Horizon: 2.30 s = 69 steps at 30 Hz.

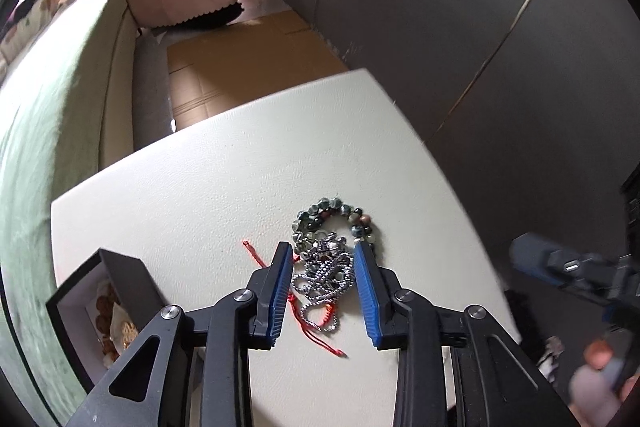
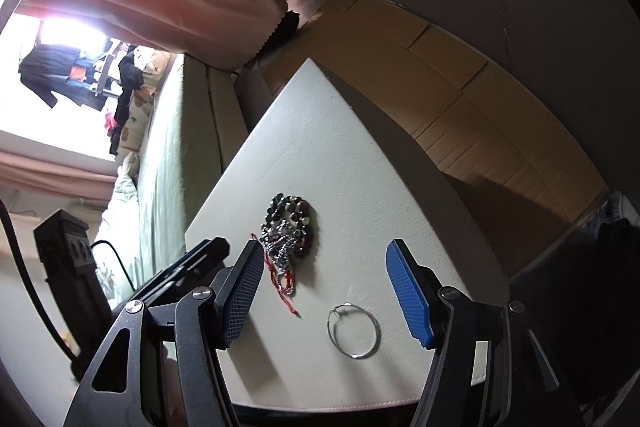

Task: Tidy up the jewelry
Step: 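Grasp the silver chain tangled with the dark bead bracelet using the left tool, then lift the silver chain toward the box with the left tool while the right tool grasps the dark bead bracelet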

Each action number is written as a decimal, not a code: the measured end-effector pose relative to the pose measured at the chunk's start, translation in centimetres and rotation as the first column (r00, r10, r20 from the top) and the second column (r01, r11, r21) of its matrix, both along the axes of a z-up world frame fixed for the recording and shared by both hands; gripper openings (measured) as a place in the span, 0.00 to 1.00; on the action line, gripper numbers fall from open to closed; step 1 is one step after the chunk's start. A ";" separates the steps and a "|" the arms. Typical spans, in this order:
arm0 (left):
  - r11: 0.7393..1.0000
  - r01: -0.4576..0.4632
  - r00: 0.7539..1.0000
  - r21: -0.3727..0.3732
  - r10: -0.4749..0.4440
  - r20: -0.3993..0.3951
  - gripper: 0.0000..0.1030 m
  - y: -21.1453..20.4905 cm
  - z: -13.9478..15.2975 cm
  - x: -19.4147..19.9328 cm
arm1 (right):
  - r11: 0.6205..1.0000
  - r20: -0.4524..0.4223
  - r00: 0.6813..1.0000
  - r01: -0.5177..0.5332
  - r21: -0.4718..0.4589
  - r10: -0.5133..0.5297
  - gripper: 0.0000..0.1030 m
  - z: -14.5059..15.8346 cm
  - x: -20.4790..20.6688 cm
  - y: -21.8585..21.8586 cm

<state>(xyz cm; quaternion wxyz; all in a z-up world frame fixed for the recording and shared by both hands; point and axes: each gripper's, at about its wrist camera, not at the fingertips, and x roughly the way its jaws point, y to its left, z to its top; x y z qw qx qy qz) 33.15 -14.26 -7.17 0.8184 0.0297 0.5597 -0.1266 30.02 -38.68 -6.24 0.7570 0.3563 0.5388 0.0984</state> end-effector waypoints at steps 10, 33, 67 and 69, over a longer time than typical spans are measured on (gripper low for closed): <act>0.990 0.025 0.997 0.136 -0.015 -0.069 0.32 -2.1 -3.7 2.3 | 0.998 -0.025 0.999 0.050 0.043 -0.049 0.62 -1.5 0.8 -3.0; 0.974 0.062 0.996 0.217 -0.045 -0.081 0.23 -1.8 -4.8 3.5 | 0.997 -0.023 0.999 0.040 0.068 -0.038 0.62 -1.8 1.2 -3.3; 0.980 -0.143 0.976 0.138 0.117 0.183 0.07 10.0 9.9 -0.6 | 0.986 0.029 0.988 -0.150 -0.076 0.153 0.40 -2.1 3.8 6.1; 0.977 -0.159 0.972 0.141 0.130 0.197 0.07 10.8 10.7 -0.6 | 0.983 0.042 0.984 -0.168 -0.079 0.172 0.35 -2.2 4.3 7.0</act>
